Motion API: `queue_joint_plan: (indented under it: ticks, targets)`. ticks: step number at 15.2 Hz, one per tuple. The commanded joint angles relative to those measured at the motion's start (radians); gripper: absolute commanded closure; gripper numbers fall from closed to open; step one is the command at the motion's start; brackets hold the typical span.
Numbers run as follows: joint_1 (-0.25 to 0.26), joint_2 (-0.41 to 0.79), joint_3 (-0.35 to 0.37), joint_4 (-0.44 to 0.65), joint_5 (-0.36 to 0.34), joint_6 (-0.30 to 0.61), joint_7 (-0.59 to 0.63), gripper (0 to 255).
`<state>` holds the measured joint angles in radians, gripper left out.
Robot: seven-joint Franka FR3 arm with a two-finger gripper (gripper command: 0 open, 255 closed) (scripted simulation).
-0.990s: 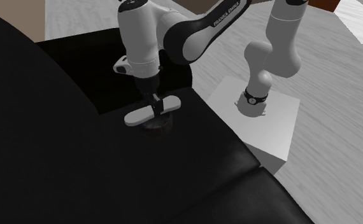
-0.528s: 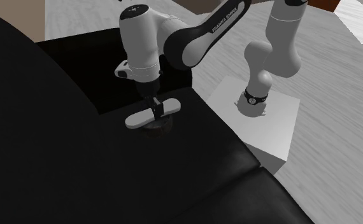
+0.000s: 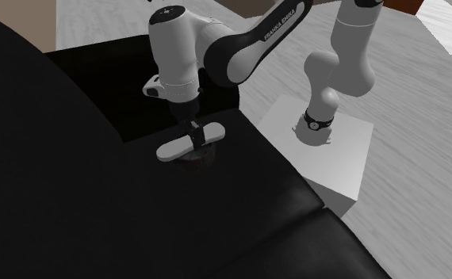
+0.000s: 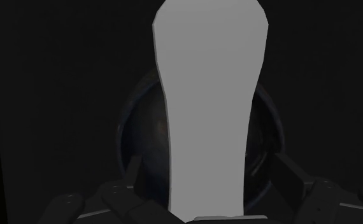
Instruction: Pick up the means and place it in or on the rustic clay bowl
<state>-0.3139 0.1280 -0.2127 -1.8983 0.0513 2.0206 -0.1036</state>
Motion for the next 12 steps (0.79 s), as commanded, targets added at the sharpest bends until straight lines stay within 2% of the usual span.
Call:
queue_joint_plan:
  ticks: [1, 4, 12]
  targets:
    - [0.0, -0.009, -0.001, 0.023, -0.003, -0.032, 0.002, 0]
    - [0.0, -0.028, -0.002, 0.094, -0.009, -0.121, 0.006, 0]
    - [0.0, -0.028, -0.002, 0.094, -0.009, -0.121, 0.006, 0]
